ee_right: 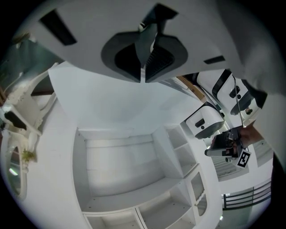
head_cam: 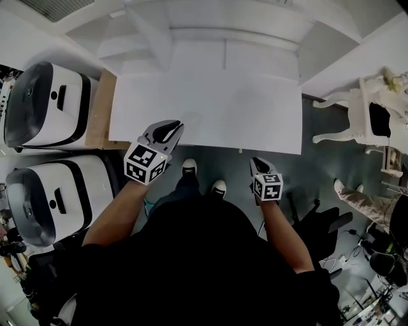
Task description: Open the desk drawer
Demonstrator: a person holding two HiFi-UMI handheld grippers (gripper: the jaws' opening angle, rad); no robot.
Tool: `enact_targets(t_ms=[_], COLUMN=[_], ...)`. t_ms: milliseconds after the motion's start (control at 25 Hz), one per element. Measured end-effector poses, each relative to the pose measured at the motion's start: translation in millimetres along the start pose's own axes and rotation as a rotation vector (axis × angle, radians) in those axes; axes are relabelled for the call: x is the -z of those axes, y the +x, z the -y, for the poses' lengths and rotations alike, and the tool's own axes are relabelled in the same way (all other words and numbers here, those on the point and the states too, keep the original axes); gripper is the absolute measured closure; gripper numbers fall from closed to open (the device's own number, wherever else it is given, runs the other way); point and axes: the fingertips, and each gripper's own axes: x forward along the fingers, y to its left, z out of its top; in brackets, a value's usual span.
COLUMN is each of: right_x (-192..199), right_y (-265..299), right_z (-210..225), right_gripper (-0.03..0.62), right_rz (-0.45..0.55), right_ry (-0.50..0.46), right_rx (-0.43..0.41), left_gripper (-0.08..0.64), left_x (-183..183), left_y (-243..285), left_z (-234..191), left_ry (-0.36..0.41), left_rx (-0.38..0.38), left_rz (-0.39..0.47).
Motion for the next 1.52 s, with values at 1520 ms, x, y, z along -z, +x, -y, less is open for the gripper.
enact_targets(t_ms=[1520], right_x=[88], right_y=[136], right_z=[31], right_gripper=[0.459], right_rz=[-0.238], right_ry=[0.073], right_rx=[0.013], left_gripper=[0.514], left_x=[47], left_y=[33], left_z=[-28], left_ry=[-0.04], left_rx=[0.026], left_rz=[-0.148])
